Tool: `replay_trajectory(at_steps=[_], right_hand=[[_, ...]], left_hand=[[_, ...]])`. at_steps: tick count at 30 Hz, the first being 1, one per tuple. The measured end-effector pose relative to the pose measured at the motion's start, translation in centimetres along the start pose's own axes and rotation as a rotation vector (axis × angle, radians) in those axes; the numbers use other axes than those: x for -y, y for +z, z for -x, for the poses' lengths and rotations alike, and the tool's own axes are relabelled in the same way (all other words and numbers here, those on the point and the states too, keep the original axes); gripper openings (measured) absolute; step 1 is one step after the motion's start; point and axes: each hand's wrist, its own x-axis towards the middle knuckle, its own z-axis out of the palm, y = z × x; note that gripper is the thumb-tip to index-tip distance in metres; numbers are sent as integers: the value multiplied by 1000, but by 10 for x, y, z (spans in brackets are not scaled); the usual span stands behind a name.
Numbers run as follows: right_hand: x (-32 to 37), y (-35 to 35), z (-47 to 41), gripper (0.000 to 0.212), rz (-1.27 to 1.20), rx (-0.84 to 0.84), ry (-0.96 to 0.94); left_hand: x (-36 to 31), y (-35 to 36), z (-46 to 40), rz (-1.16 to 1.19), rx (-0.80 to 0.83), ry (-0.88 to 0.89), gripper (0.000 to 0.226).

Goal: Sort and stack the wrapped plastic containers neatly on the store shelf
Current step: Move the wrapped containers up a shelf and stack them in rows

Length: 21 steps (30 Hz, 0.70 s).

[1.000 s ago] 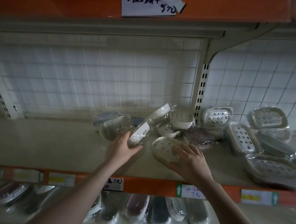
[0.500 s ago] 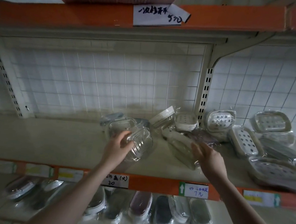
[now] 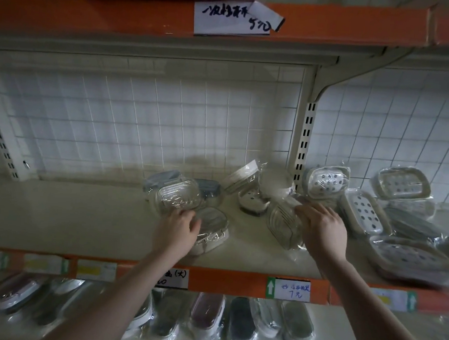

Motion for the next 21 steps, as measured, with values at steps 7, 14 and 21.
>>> replay_trajectory(at_steps=[7,14,21], right_hand=[[4,-4,-9,59,302,316,154],[-8,12,4,88,224,283,4],[1,16,6,107,214,466,98]], left_hand=[[-12,3,-8,-68,160,12,74],[-17,7,-14,-162,334,14,86],[-13,6,-19,-151,436,-13,87]])
